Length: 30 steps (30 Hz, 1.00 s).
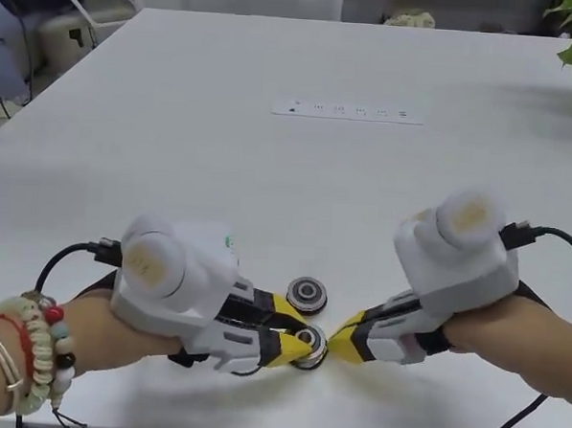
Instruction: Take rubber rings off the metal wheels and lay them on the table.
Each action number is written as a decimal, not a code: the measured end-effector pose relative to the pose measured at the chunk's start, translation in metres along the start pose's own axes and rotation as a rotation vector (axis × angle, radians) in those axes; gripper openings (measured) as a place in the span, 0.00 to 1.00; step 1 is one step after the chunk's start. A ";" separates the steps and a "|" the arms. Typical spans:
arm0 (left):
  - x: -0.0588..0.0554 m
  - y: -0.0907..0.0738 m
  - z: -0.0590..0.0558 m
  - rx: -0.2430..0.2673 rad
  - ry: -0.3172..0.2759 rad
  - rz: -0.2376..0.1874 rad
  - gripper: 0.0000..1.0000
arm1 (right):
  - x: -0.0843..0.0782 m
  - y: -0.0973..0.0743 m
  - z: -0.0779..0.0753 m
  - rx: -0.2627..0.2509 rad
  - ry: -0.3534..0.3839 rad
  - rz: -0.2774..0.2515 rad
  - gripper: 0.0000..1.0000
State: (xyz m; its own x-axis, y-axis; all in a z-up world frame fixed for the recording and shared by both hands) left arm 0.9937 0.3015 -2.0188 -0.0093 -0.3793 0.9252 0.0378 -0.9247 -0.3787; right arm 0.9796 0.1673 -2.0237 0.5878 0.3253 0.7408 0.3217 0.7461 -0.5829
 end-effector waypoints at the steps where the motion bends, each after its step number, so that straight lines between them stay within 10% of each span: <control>1: 0.000 0.000 0.000 -0.001 0.001 0.000 0.08 | 0.000 0.000 0.000 0.001 0.029 -0.006 0.00; 15: 0.001 0.001 -0.001 -0.005 0.010 0.004 0.08 | 0.005 -0.008 0.002 0.053 0.268 -0.095 0.00; 30: 0.001 0.001 -0.001 -0.012 0.018 0.009 0.08 | 0.006 -0.004 0.008 0.044 0.224 -0.073 0.00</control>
State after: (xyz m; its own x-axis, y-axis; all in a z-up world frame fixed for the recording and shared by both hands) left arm 0.9925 0.2996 -2.0182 -0.0266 -0.3879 0.9213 0.0265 -0.9216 -0.3873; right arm 0.9762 0.1709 -2.0139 0.7155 0.1361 0.6853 0.3401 0.7889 -0.5117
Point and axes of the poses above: the centre of the closed fingertips' face, and the gripper's own axes: y roughly forward along the fingers, z roughly to its left, x roughly out of its top, the point moved 8 cm from there along -y, roughly backward along the fingers, and after that the axes turned 10 degrees about -z, right-handed, at the moved point
